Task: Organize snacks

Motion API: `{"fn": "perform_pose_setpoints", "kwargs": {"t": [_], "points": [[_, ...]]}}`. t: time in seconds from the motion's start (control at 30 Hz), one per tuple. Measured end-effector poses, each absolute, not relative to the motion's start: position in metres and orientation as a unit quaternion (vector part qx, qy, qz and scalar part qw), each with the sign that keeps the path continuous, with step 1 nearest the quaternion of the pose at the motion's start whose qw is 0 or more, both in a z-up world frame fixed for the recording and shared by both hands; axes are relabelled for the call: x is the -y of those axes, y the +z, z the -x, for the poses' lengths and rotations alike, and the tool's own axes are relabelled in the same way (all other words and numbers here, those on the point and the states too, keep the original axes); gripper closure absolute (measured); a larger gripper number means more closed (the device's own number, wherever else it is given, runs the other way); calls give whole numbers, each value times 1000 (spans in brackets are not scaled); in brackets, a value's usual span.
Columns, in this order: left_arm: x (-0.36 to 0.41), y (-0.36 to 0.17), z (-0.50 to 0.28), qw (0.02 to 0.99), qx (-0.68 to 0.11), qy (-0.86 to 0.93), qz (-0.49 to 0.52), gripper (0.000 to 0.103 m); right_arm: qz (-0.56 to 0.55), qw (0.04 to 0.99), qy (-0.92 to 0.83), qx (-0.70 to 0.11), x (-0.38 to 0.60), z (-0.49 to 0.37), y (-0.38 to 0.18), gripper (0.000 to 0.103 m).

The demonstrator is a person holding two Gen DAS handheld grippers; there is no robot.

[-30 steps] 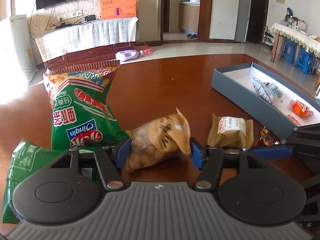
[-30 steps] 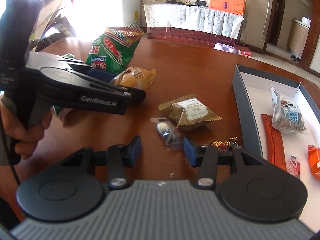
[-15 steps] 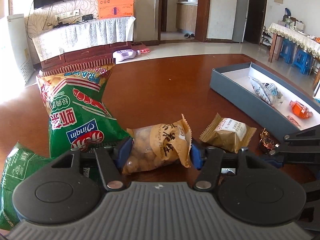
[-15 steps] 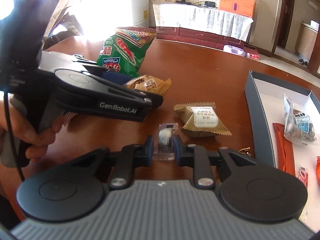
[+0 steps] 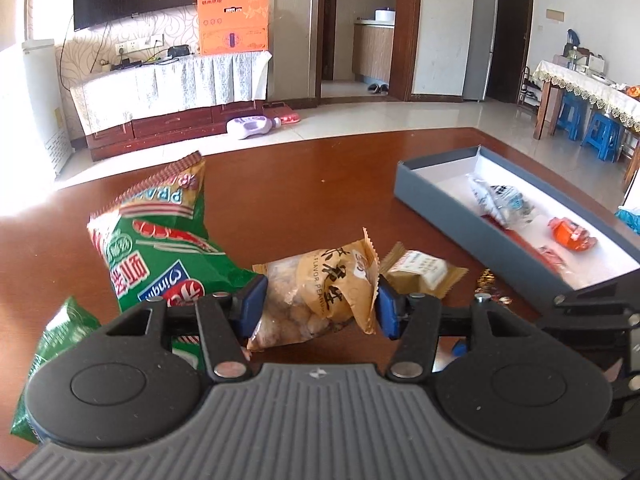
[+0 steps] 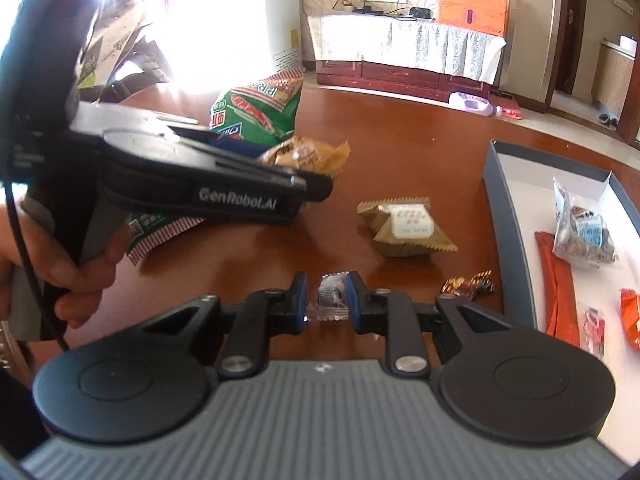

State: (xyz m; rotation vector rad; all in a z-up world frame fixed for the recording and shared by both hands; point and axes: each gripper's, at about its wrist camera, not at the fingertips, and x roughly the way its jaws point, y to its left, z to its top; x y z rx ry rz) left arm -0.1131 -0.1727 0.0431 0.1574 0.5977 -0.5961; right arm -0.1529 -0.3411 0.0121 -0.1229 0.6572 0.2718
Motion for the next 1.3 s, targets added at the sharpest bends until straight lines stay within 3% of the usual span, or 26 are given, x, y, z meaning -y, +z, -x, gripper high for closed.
{"fn": "perform_pose_setpoints", "kwargs": {"t": [0.23,0.37,0.6,0.77,1.0,1.2,1.3], "points": [[179,25,134,891,-319,-299,-121,38,92,927,132,-339,335,156,2,78],[179,13,129,896,-314,-270,-162,16,85,926,136,-341,337,154,2,77],[149,17,112,908,-318,-242,-126,15,83,926,139,-341,338,150,2,77],[143,41,123,914,-273,-281,-109,11,86,926,141,-339,334,150,-1,77],[139,23,111,904,-313,-263,-126,10,80,926,143,-340,334,150,-1,78],[111,24,96,910,-334,-236,-71,10,81,925,145,-342,334,151,0,78],[121,24,107,902,-328,-263,-100,10,81,925,145,-341,334,150,0,78]]}}
